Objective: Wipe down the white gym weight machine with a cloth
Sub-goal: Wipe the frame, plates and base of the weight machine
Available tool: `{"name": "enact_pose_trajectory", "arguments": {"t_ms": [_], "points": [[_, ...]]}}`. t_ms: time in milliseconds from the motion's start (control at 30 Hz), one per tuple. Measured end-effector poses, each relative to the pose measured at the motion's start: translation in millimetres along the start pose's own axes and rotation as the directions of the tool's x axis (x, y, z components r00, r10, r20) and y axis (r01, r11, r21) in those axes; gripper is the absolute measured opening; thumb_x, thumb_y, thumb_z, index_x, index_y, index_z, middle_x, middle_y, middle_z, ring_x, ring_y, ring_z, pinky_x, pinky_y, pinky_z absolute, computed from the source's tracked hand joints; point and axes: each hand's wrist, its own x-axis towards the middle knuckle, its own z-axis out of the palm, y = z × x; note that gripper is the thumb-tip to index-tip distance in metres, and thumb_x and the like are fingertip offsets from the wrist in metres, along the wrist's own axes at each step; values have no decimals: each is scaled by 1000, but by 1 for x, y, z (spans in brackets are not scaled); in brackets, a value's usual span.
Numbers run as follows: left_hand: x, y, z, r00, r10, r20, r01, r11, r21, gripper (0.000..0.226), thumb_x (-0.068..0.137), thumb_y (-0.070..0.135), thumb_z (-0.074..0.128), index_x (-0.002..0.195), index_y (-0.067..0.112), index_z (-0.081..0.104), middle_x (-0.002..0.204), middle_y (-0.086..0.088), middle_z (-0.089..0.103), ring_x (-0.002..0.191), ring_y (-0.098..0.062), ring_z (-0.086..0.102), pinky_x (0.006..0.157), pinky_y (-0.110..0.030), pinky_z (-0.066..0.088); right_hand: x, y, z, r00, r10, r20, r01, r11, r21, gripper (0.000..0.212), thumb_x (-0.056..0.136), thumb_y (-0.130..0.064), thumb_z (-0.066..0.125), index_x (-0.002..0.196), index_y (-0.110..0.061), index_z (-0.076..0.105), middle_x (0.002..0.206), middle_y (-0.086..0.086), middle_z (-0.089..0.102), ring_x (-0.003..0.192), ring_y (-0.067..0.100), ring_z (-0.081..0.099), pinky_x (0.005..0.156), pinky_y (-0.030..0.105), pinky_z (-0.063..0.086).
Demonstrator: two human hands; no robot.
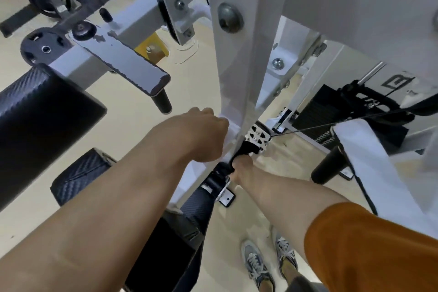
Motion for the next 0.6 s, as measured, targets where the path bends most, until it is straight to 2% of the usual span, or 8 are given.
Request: {"name": "enact_pose_trajectory", "arguments": {"t_ms": [100, 200, 267, 367, 434, 467, 534, 601], "points": [[-1, 0, -4, 999, -24, 38, 24, 1000, -1, 8, 93, 14, 40, 98, 19, 44, 97, -2, 38, 93, -24, 38, 83, -37, 42, -39, -16, -1, 994, -70, 82, 66, 996, 52, 40, 102, -7, 29, 136, -11, 50, 131, 9, 59, 103, 23, 58, 83, 35, 50], [-4, 4, -7, 999, -4, 48, 3, 1000, 3, 4, 94, 17, 39, 97, 20, 41, 102, -4, 41, 95, -26, 41, 90, -41, 44, -92, -33, -7, 973, -188, 135, 178, 981, 81, 37, 98, 1, 31, 125, -7, 55, 110, 12, 67, 99, 30, 64, 87, 38, 50], [-8, 6, -11, 999, 3, 46, -3, 1000, -3, 3, 96, 23, 40, 97, 20, 40, 103, -5, 43, 94, -27, 42, 89, -39, 44, -130, -44, -11, 941, -298, 158, 306, 952, -28, 36, 98, -2, 36, 131, 0, 50, 128, 20, 60, 118, 36, 58, 98, 43, 48], [-9, 10, -11, 999, 27, 31, -28, 999, 36, 15, 96, 27, 42, 103, 17, 49, 98, -7, 47, 89, -27, 45, 79, -34, 40, -188, -61, -18, 875, -451, 178, 476, 867, -147, 36, 96, -2, 42, 131, 6, 47, 133, 28, 52, 122, 41, 52, 93, 45, 50], [-11, 13, -13, 999, 34, -10, -34, 999, -2, 20, 96, 21, 42, 108, 12, 56, 102, -10, 56, 86, -26, 49, 77, -32, 41, -219, -69, -20, 796, -572, 197, 602, 780, -169, 42, 94, -1, 38, 136, -2, 45, 126, 23, 57, 119, 41, 55, 89, 42, 50], [-11, 16, -14, 999, 33, -37, -35, 998, -55, 23, 96, 18, 42, 110, 8, 58, 105, -11, 60, 87, -26, 51, 77, -31, 42, -230, -73, -20, 749, -632, 197, 661, 730, -171, 48, 92, -1, 34, 139, -10, 43, 121, 15, 58, 116, 36, 56, 93, 40, 49], [-16, 20, -18, 990, 20, -142, -47, 982, -183, 26, 96, 17, 44, 113, 6, 61, 110, -12, 63, 91, -27, 56, 76, -29, 44, -243, -77, -20, 605, -765, 220, 796, 567, -214, 56, 88, -3, 30, 139, -23, 43, 121, 2, 59, 114, 27, 55, 100, 42, 46], [-24, 17, -22, 951, 0, -309, -104, 942, -319, 20, 92, 21, 51, 103, 9, 63, 107, -9, 67, 90, -26, 58, 72, -28, 45, -246, -77, -20, 459, -853, 249, 884, 411, -224, 61, 85, -7, 30, 140, -30, 42, 120, -6, 62, 109, 20, 56, 97, 37, 47]]}}
